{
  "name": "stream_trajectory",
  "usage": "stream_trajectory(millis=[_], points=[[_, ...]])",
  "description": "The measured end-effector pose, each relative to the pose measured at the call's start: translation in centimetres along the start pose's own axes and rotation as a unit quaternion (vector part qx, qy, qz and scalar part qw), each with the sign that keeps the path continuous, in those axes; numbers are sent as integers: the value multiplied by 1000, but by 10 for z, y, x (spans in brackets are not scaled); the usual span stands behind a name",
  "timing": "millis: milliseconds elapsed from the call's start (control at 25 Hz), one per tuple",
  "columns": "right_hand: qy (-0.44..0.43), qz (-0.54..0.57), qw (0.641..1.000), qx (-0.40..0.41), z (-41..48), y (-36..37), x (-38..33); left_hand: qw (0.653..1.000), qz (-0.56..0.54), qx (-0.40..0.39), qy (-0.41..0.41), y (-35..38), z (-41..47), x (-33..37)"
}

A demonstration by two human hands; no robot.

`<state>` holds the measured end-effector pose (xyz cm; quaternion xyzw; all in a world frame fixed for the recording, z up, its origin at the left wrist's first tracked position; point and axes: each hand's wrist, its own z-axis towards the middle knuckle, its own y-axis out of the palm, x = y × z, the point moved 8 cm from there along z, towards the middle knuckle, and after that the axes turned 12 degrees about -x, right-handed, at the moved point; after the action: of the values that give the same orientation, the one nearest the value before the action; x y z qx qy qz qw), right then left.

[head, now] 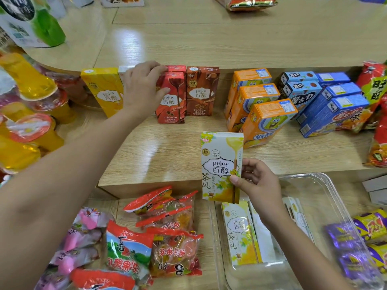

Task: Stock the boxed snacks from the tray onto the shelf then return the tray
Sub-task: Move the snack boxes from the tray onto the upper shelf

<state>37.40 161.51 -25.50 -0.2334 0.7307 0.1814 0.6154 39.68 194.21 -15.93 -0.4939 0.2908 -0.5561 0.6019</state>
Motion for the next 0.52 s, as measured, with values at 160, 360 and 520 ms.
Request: stream_trajectory(millis=[160, 360, 520], points=[[-3, -12, 1000, -2, 7, 11, -5, 988, -117, 86, -52, -18, -31, -1], [-19, -34, 999, -17, 36, 42, -19, 940, -298, 40, -162, 21, -88, -17], [-34, -37, 999, -19, 59, 65, -29, 868, -426, 27, -255, 29, -96, -17]])
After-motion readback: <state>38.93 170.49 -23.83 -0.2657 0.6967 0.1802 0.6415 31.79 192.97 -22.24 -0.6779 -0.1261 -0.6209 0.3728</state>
